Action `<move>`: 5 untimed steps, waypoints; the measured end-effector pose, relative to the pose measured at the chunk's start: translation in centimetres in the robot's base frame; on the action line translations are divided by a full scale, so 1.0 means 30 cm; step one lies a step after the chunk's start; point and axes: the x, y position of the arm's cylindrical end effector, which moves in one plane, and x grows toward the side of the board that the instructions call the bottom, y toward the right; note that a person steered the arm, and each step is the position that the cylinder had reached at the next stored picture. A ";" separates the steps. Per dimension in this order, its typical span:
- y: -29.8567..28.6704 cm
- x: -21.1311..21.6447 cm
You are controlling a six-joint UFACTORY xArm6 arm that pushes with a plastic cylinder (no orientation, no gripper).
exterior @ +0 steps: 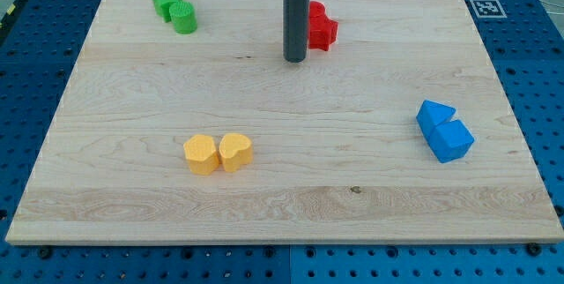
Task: Move your hand below the red star
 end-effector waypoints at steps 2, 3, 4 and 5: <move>0.005 0.000; 0.006 0.000; 0.008 0.000; 0.012 0.000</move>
